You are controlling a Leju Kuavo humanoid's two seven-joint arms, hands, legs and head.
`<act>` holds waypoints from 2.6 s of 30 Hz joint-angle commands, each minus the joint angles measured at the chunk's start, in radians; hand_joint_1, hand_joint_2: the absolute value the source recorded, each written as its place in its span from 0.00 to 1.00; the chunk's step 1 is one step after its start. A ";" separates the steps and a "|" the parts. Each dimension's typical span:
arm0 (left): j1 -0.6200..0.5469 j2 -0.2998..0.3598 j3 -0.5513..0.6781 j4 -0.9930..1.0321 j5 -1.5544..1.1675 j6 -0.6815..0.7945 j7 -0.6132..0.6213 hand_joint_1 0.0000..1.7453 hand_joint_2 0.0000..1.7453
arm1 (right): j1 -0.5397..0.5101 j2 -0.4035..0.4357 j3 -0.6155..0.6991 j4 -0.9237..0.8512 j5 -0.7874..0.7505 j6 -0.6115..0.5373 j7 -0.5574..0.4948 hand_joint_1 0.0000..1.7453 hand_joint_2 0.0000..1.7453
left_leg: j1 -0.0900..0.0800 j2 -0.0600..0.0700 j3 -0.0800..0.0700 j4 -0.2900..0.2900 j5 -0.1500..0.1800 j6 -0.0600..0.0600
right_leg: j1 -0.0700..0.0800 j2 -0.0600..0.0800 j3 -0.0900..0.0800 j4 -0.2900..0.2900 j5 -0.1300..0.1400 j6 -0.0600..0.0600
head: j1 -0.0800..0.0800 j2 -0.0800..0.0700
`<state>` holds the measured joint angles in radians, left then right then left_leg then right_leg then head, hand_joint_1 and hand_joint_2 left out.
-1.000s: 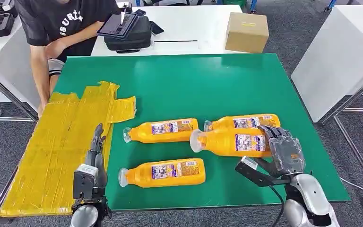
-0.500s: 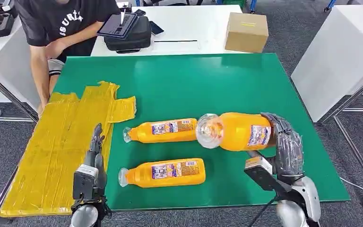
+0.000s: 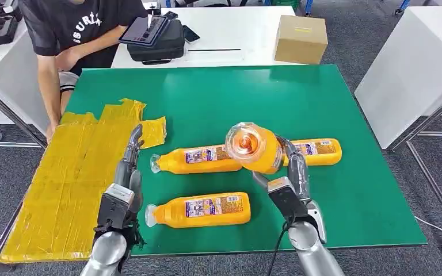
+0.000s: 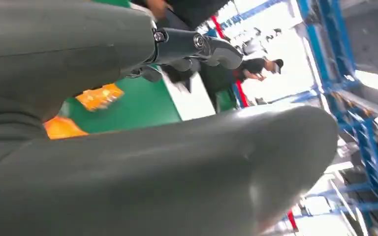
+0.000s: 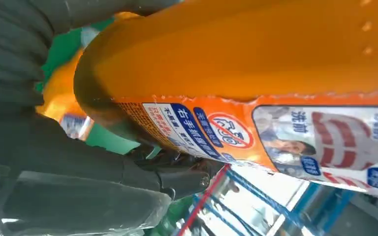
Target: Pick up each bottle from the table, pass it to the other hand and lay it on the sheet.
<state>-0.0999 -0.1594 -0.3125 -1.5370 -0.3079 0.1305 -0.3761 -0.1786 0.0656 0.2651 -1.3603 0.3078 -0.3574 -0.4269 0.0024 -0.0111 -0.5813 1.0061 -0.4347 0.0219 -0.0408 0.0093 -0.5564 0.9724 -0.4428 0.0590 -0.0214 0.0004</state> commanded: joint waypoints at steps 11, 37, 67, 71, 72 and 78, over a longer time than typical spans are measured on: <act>-0.208 0.075 -0.195 0.094 0.039 -0.007 0.044 0.00 0.00 | -0.239 0.081 0.079 0.352 -0.091 0.022 0.004 1.00 1.00 | 0.001 0.003 0.001 0.001 0.000 -0.002 | 0.002 0.001 0.000 0.000 0.001 -0.005 | 0.000 0.000; -0.275 0.053 -0.181 0.128 0.049 -0.002 0.121 0.00 1.00 | -0.390 0.150 0.179 0.487 -0.190 0.136 0.044 1.00 1.00 | 0.001 0.002 0.000 0.001 0.000 -0.001 | 0.001 0.000 0.000 0.000 0.001 -0.004 | 0.000 0.000; -0.268 0.026 -0.127 0.127 0.076 0.007 0.134 0.00 1.00 | -0.410 0.201 0.266 0.549 -0.055 0.058 0.025 1.00 1.00 | 0.002 0.002 0.000 0.001 0.000 -0.001 | 0.002 0.000 0.000 0.000 0.000 -0.005 | 0.000 0.000; -0.258 0.026 -0.118 0.115 0.081 0.011 0.128 0.00 1.00 | -0.401 0.197 0.268 0.519 -0.049 0.057 0.004 1.00 1.00 | 0.001 0.003 0.001 0.001 0.000 -0.002 | 0.002 0.000 0.001 0.000 0.000 -0.006 | 0.000 0.000; -0.255 0.026 -0.116 0.113 0.082 0.011 0.128 0.00 1.00 | -0.399 0.196 0.269 0.518 -0.049 0.060 0.000 1.00 1.00 | 0.001 0.001 0.000 0.001 0.000 -0.001 | 0.001 0.000 0.000 0.000 0.000 -0.004 | 0.000 0.000; -0.248 0.021 -0.096 0.110 0.092 0.006 0.118 0.00 1.00 | -0.392 0.192 0.271 0.503 -0.061 0.078 -0.050 1.00 1.00 | 0.001 0.001 0.000 0.001 0.000 -0.001 | 0.001 0.000 0.000 0.000 0.000 -0.004 | 0.000 0.000</act>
<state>-0.3312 -0.1385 -0.4478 -1.4664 -0.2285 0.1404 -0.2518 -0.5284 0.2701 0.5108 -0.8557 0.2602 -0.2979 -0.4376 0.0024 -0.0111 -0.5821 1.0063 -0.4340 0.0221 -0.0408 0.0093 -0.5576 0.9728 -0.4423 0.0594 -0.0210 0.0000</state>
